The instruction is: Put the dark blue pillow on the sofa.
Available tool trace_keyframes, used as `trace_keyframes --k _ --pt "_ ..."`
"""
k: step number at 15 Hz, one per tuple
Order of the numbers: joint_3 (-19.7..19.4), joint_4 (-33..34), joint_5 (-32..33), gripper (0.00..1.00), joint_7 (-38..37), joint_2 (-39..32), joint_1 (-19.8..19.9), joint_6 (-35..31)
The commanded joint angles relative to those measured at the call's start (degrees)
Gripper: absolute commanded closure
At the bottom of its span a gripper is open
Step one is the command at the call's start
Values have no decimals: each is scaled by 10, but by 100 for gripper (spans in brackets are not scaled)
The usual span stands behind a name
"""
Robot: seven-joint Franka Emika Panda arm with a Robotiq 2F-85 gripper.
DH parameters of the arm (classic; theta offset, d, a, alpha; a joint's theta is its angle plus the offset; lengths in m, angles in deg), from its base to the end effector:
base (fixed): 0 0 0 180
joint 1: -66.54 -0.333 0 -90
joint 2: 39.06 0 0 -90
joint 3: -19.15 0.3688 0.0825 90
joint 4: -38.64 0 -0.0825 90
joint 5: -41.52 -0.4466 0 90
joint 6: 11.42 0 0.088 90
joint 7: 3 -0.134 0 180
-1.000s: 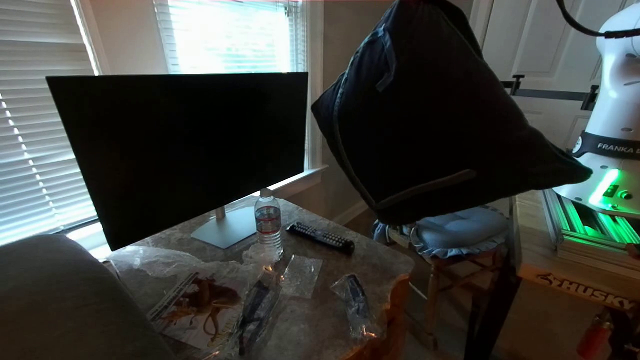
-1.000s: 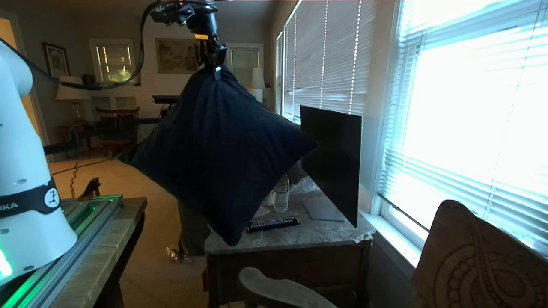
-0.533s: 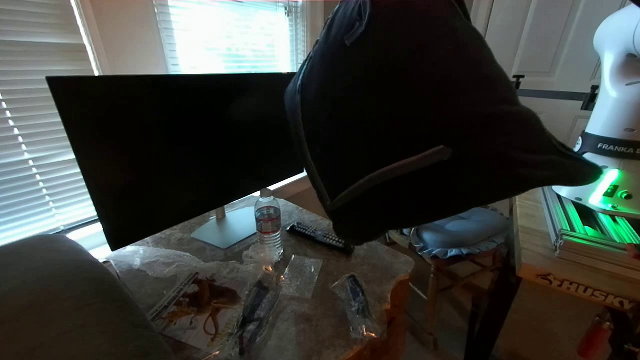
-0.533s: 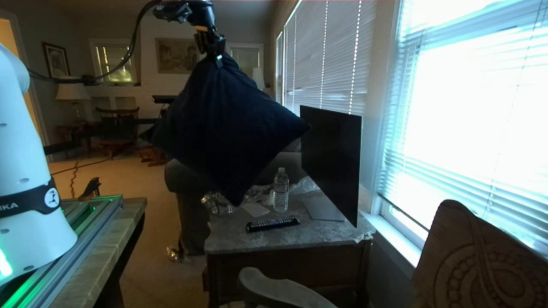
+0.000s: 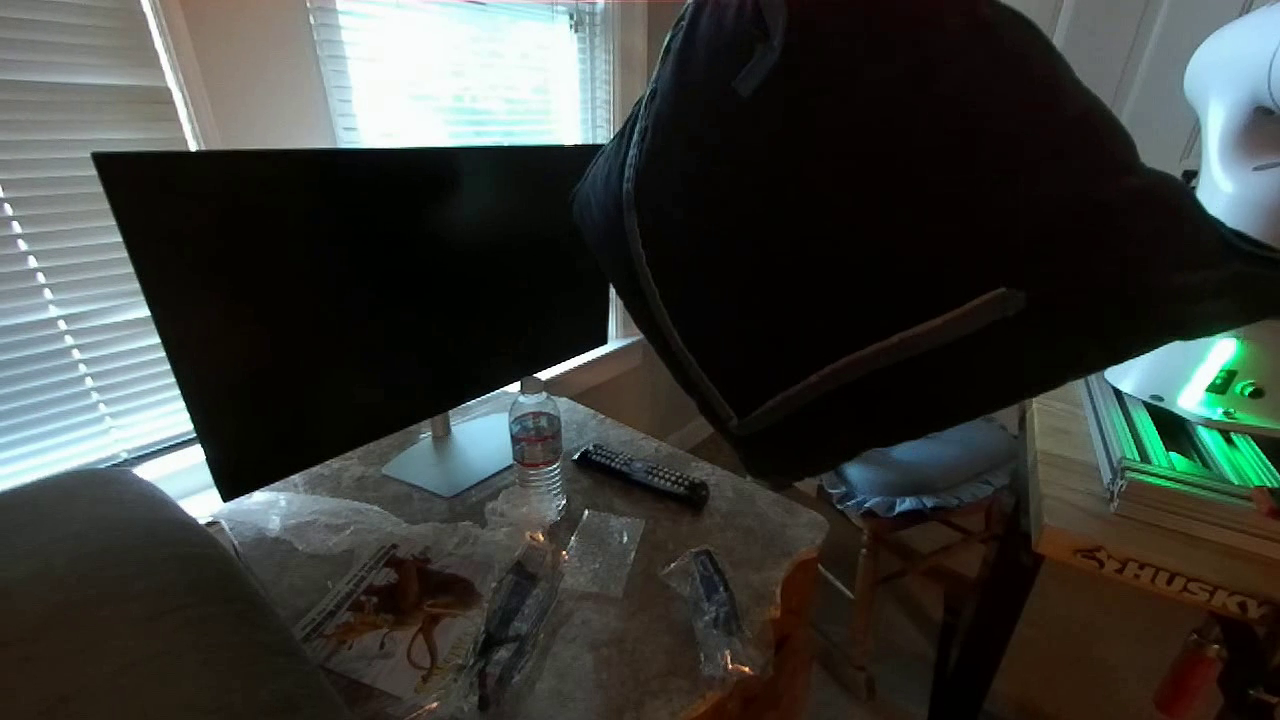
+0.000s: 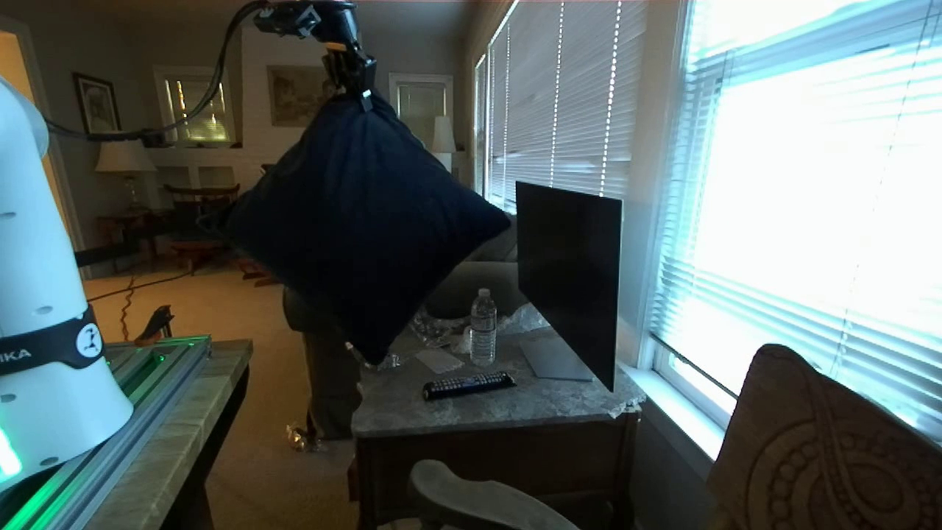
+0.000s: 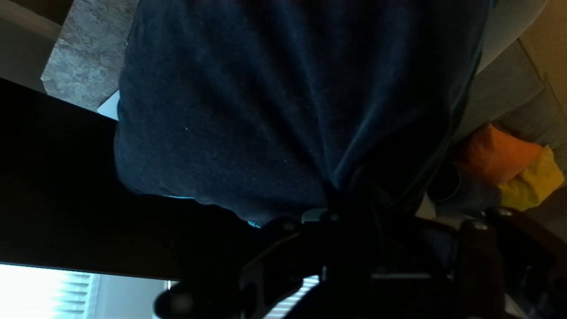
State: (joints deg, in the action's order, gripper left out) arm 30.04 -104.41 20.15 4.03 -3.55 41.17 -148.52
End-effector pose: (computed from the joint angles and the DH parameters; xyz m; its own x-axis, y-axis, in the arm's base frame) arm 0.3520 0.2804 0.5476 0.7705 0.4068 0.4908 0.5478 -0.8162 -0.1835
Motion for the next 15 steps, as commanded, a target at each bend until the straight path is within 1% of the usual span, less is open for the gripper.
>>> trace_keyframes --k 1,2,4,6,11,15 --pt "-1 1 1 92 -1 0 0 1" --pt "-1 2 -2 98 1 -4 -3 -3" --pt "8 9 -13 98 2 -26 -15 -19" --pt "25 24 -13 98 -1 -50 -26 -36" --pt "73 90 1 98 -13 -122 -49 -88" --pt "106 162 26 98 -20 -183 -41 -144"
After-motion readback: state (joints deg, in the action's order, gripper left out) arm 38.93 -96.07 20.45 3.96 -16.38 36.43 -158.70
